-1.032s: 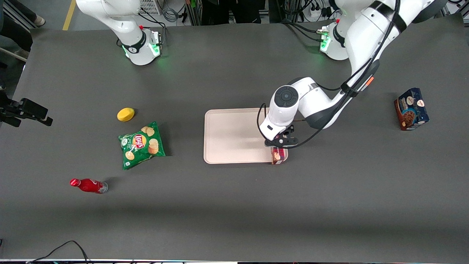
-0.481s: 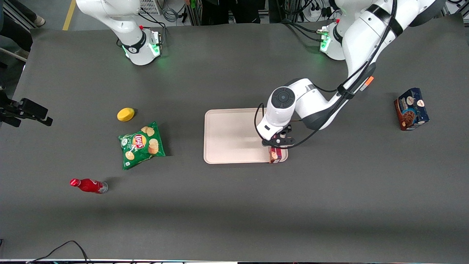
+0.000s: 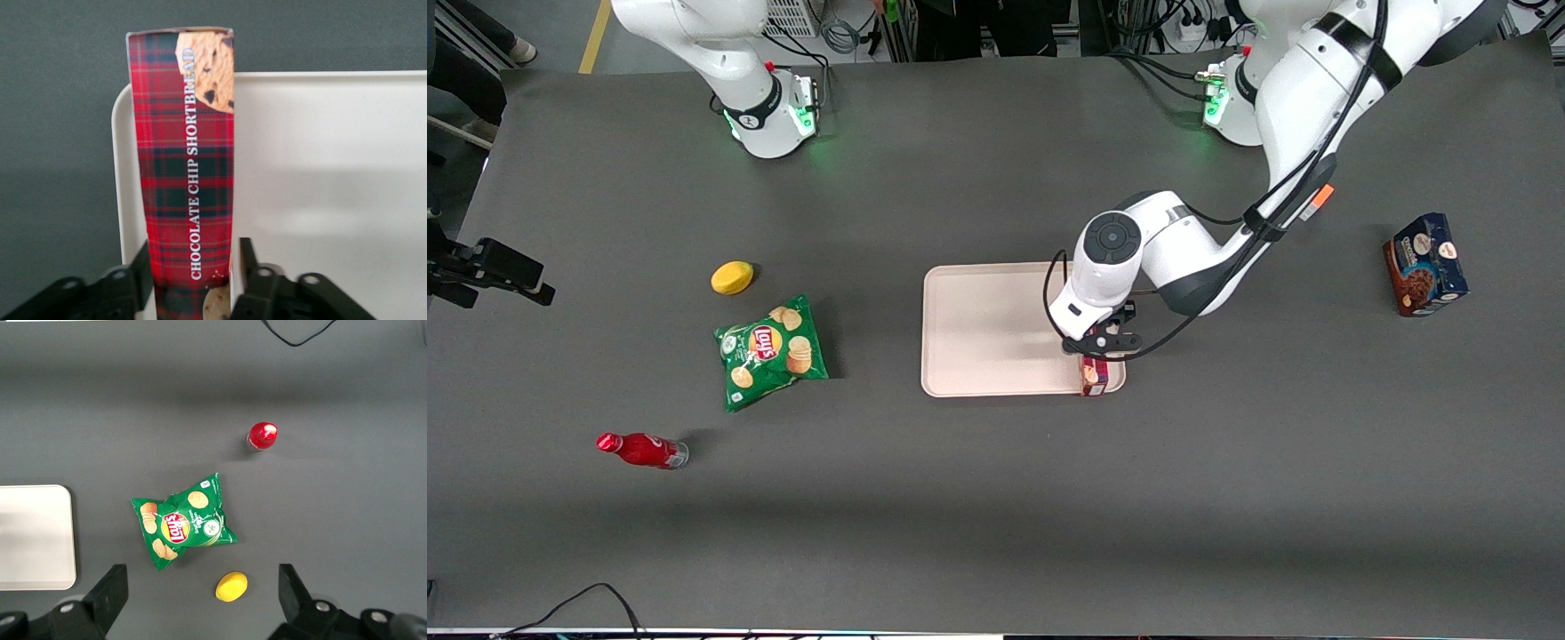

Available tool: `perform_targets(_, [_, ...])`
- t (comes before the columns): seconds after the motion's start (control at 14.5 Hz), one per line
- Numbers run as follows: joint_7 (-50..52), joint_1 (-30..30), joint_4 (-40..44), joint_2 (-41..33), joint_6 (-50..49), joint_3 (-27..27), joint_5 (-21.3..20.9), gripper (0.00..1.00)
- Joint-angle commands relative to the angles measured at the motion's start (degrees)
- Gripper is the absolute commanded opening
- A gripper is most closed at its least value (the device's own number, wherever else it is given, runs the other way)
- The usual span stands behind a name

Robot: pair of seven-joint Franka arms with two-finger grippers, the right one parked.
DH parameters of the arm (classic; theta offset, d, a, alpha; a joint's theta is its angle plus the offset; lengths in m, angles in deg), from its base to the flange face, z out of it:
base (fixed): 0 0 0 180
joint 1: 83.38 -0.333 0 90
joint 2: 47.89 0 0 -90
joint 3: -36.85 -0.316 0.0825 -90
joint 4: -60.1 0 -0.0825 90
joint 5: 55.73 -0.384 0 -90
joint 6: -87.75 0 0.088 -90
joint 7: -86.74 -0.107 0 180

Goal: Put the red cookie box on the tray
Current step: 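Lower the held box onto the tray's edge and open the left gripper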

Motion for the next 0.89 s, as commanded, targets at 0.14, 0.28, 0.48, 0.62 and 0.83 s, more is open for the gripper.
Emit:
perform_targets(0.14, [1.5,0.5,0.7,0.4,-0.6,-0.2,-1.2,1.0])
perform_targets(0.28, [1.5,0.4,0.7,0.4,-0.7,-0.2,-1.2,1.0])
perform_targets(0.48, [1.4,0.1,2.1,-0.6,-1.4,0.0,-1.1,1.0])
perform_targets(0.62, [1.1,0.1,5.0,-2.0,-6.3,0.9,-1.0,1.0])
perform_targets(0.83, [-2.7,-0.5,11.7,-4.1,-17.6,5.2,-1.0,1.0])
